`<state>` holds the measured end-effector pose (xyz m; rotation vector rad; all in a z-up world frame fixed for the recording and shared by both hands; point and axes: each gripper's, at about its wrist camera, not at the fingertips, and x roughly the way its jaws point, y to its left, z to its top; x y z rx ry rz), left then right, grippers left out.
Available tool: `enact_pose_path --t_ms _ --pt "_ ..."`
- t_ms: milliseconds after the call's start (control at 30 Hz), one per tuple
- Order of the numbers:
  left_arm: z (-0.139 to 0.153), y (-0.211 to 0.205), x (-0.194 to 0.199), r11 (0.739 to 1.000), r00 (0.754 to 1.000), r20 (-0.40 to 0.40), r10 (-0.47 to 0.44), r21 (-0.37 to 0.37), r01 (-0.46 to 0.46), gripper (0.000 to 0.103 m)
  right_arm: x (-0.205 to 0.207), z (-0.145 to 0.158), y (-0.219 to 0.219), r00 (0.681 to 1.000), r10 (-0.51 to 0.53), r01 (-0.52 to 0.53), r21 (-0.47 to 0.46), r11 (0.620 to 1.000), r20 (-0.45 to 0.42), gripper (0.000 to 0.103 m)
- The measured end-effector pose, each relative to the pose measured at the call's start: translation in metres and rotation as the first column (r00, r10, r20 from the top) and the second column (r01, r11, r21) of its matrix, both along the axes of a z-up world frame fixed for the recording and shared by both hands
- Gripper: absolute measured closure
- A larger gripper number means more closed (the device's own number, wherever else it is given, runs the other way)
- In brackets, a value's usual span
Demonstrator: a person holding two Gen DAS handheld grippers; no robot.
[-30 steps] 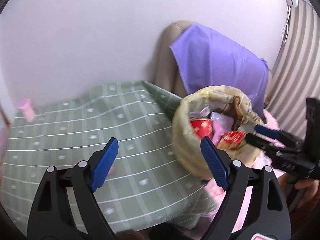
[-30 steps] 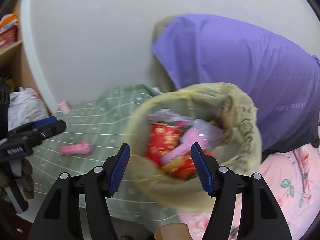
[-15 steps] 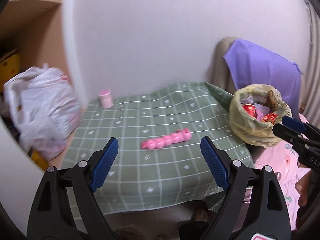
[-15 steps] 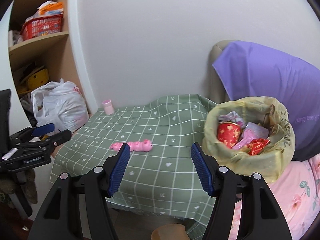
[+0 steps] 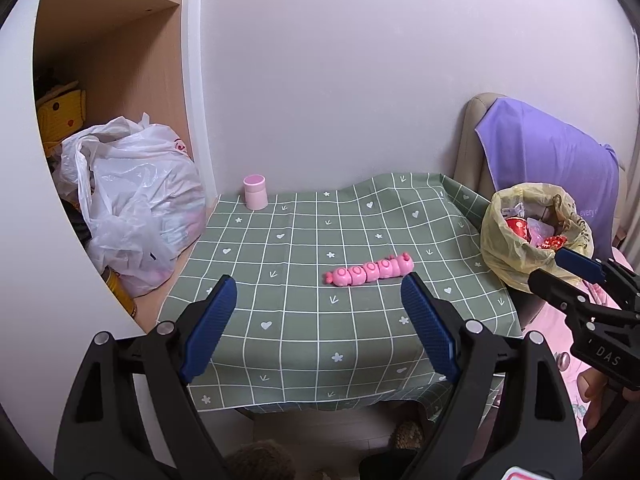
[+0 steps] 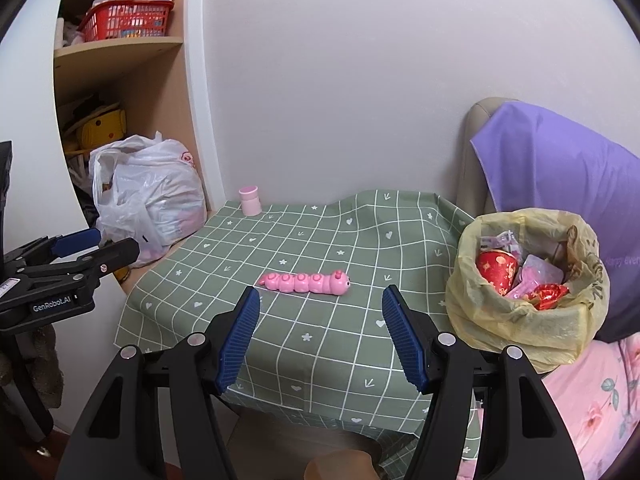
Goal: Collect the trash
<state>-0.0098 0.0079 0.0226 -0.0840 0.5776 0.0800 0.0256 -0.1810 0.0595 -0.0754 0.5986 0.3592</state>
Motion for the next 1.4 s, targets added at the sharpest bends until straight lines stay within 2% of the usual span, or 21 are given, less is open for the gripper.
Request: enact_pose_path --t_ms 1400 --pt "-0.0012 0.0022 0.0043 1.000 1.000 0.001 -0.027 0.004 0.027 0.023 0.0093 -0.0030 0.0040 1.000 -0.014 0.014 -0.018 1.000 -0.004 0.043"
